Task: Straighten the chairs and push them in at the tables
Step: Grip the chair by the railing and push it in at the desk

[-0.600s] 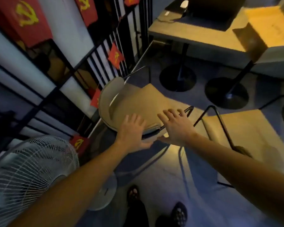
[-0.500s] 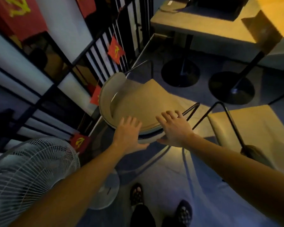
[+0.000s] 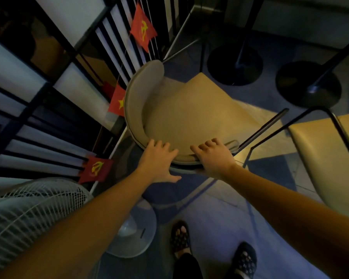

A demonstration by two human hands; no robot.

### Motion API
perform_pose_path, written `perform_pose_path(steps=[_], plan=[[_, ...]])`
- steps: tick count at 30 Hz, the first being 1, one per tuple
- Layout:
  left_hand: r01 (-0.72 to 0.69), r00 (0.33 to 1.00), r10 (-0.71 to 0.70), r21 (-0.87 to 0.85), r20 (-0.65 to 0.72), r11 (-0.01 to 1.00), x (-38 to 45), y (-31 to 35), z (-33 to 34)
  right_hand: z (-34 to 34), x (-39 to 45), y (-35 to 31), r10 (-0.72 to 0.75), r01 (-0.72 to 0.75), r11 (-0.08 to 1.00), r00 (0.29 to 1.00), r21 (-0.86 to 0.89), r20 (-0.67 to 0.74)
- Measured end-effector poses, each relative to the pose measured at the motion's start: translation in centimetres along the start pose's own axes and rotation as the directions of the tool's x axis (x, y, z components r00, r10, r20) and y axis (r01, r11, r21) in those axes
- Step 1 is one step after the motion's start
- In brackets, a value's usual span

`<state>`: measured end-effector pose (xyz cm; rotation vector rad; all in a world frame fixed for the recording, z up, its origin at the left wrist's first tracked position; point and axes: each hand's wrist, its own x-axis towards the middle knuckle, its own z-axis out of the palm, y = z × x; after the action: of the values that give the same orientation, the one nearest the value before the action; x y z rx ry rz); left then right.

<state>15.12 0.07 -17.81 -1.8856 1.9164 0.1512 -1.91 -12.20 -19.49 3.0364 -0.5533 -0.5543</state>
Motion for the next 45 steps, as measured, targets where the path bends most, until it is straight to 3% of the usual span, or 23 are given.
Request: perform_pose_path(steps=[3, 13, 30, 45], plan=[[-0.08, 0.996, 0.08, 0.008, -0.034, 0.997, 0.5, -0.5, 0.5, 0.1, 0.2, 0.1, -0.021, 0.021, 1.0, 1.0, 0.007, -0.007], [-0.245, 0.969, 0.246, -0.019, 0.038, 0.969, 3.8, -2.4, 0.3, -0.9, 0.7, 0.8, -0.026, 0.025, 0.999, 0.999, 0.027, 0.027], [-0.236, 0.968, 0.237, -0.013, 0.084, 0.972, 18.4, -8.8, -3.7, -3.2, 10.3, 12.7, -0.026, 0.024, 0.996, 0.999, 0.084, 0.022], [-0.181, 0.984, 0.18, 0.037, 0.01, 0.983, 29.4, -10.9, -7.7, -4.4, 15.3, 22.7, 0.054, -0.05, 0.993, 0.998, 0.104, -0.035]])
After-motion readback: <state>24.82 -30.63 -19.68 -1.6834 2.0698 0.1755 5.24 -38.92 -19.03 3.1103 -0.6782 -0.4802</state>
